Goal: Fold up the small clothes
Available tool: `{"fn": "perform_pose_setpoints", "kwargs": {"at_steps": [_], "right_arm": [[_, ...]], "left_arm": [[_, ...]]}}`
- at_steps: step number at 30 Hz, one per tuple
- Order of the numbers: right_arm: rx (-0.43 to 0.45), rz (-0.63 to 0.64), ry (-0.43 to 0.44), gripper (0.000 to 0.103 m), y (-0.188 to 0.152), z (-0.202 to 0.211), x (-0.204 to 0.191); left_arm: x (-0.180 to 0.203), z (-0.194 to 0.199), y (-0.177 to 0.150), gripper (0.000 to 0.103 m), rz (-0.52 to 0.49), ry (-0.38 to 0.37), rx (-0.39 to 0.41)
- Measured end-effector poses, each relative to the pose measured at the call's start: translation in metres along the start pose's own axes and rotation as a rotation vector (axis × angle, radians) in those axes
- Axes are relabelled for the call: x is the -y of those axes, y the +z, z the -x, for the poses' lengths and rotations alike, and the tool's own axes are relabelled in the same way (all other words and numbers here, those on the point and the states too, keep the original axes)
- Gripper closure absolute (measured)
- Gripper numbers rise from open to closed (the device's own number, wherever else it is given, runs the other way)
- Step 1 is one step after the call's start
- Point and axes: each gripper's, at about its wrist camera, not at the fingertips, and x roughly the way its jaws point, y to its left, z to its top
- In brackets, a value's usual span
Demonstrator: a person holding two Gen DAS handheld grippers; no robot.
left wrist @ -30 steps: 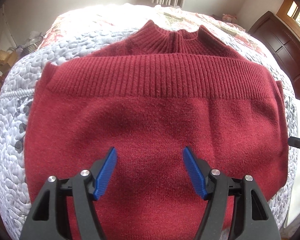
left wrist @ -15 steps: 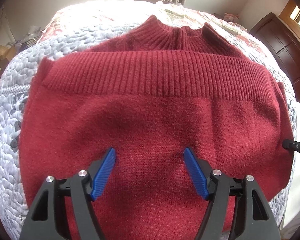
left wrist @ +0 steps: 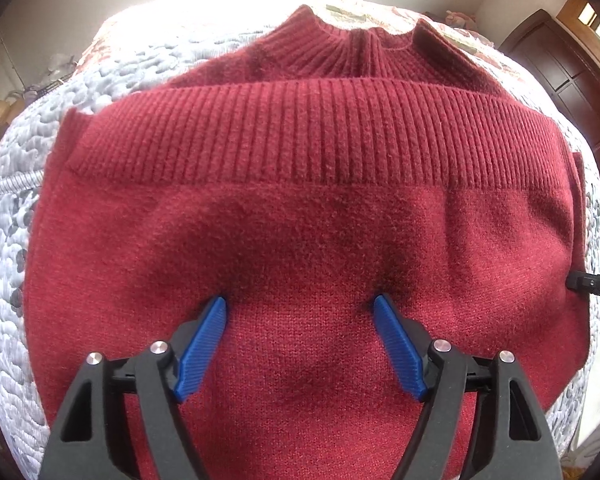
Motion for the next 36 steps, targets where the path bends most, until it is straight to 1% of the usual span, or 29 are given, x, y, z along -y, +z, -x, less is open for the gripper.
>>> {"fn": "perform_pose_setpoints", "kwargs": {"at_steps": [3,6,11,14,18,21,24,27,31,32,35,36], "right_arm": [[0.003,-0.007,-0.006,0.081,0.001,0.011,-0.007],[0.023,0.018,-0.020,0.082,-0.001,0.029,-0.030],[0.072,0.112,-0.001,0.082,-0.001,0.059,-0.091],[0.074,0.162,-0.010,0.082,0.000,0.059,-0.137],[0.064,0.217,-0.001,0.082,0.002,0.048,-0.182],[0.043,0.252,0.014,0.082,0.000,0.030,-0.217],[0.017,0.296,0.013,0.082,-0.004,0.011,-0.242],[-0.013,0.319,0.005,0.082,-0.008,-0.007,-0.256],[-0.041,0.339,-0.047,0.082,-0.012,-0.037,-0.264],[-0.048,0.337,-0.050,0.081,-0.012,-0.044,-0.264],[-0.066,0.333,-0.044,0.070,-0.014,-0.058,-0.263],[-0.069,0.332,-0.030,0.064,-0.015,-0.059,-0.263]], "left_arm": [[-0.001,0.009,0.002,0.029,0.011,-0.010,-0.002],[-0.010,0.028,0.001,0.029,0.050,-0.024,0.026],[-0.040,0.048,-0.001,0.029,0.087,-0.028,0.039],[-0.053,0.056,-0.004,0.029,0.091,-0.026,0.052],[-0.072,0.068,-0.006,0.029,0.105,-0.050,0.070],[-0.077,0.072,-0.005,0.029,0.110,-0.061,0.077],[-0.084,0.079,-0.010,0.029,0.114,-0.070,0.087],[-0.089,0.082,-0.013,0.029,0.128,-0.084,0.093],[-0.091,0.083,-0.014,0.029,0.144,-0.090,0.095],[-0.091,0.083,-0.014,0.029,0.147,-0.092,0.096],[-0.090,0.083,-0.013,0.029,0.154,-0.099,0.093],[-0.089,0.083,-0.013,0.029,0.158,-0.105,0.092]]}}
